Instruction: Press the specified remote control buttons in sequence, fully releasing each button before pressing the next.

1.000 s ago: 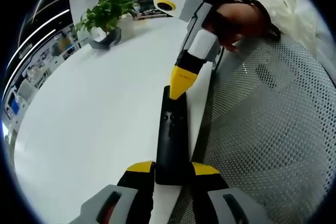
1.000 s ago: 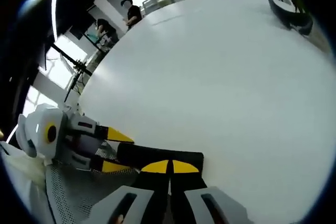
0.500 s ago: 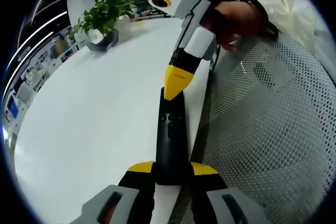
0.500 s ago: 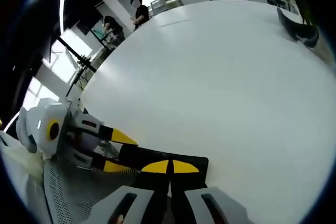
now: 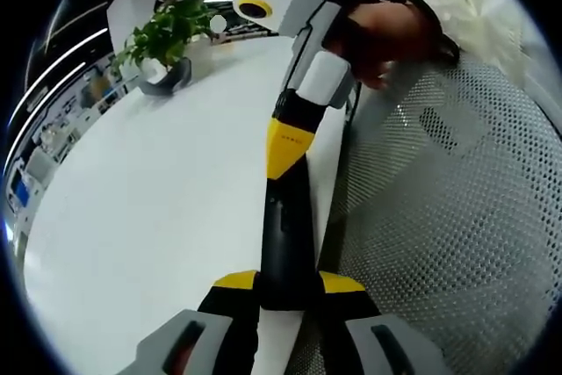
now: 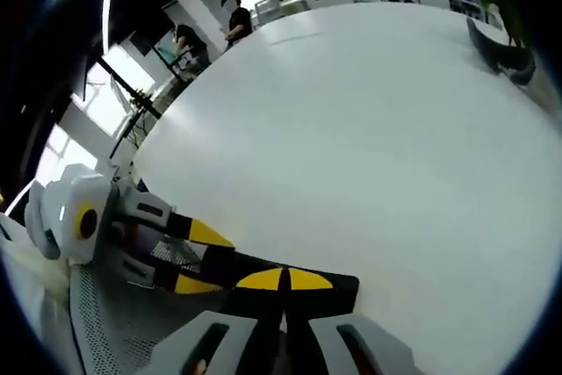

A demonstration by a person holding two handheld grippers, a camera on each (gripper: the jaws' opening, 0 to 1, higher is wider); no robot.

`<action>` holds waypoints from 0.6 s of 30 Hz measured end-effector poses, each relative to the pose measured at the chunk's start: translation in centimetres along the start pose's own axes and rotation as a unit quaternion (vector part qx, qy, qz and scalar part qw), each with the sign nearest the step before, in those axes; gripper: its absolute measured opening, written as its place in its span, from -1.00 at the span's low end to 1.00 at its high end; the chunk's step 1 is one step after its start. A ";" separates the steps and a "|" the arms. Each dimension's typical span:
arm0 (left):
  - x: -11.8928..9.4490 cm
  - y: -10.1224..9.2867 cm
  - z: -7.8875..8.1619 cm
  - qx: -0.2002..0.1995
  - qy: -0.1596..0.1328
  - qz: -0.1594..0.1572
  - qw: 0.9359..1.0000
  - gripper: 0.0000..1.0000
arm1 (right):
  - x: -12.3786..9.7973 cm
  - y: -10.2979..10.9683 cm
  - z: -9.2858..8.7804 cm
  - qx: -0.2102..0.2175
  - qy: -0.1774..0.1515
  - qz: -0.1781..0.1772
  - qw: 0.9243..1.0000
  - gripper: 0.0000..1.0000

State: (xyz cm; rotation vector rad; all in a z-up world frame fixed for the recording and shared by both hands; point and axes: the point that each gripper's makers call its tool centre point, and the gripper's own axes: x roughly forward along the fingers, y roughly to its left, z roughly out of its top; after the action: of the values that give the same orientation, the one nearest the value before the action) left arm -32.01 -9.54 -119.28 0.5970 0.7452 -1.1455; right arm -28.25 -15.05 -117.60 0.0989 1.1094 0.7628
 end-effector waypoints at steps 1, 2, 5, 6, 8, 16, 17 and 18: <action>0.0 0.0 0.0 0.000 -0.001 0.000 1.000 -0.51 | 0.1 -0.1 0.0 0.000 0.002 0.000 1.000 -1.00; 0.0 0.0 0.0 -0.001 -0.001 0.000 1.000 -0.51 | 0.1 0.0 -0.1 -0.002 0.004 -0.001 1.000 -1.00; 0.0 0.0 0.0 0.000 -0.002 0.001 1.000 -0.51 | 0.2 0.2 -0.2 -0.012 0.007 -0.003 1.000 -1.00; 0.0 0.0 0.0 0.000 -0.002 0.001 1.000 -0.51 | 0.4 0.2 -0.6 -0.016 0.015 -0.005 1.000 -1.00; 0.0 0.0 0.0 0.000 -0.002 0.001 1.000 -0.51 | 0.4 0.1 -0.5 -0.023 0.012 -0.010 1.000 -1.00; 0.0 0.0 0.0 0.002 -0.004 0.000 1.000 -0.51 | 0.4 -0.2 -0.5 0.024 0.005 -0.001 1.000 -1.00; 0.0 0.0 0.0 0.002 -0.004 0.000 1.000 -0.51 | 0.4 -0.2 -0.5 0.026 0.004 -0.001 1.000 -1.00; 0.0 0.0 0.0 0.002 -0.004 0.000 1.000 -0.51 | 0.4 -0.2 -0.5 0.029 0.002 -0.001 1.000 -1.00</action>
State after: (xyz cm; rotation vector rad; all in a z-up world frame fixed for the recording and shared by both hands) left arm -32.01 -9.57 -119.27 0.5966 0.7364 -1.1489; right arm -28.49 -15.07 -118.20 0.1458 1.1350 0.7280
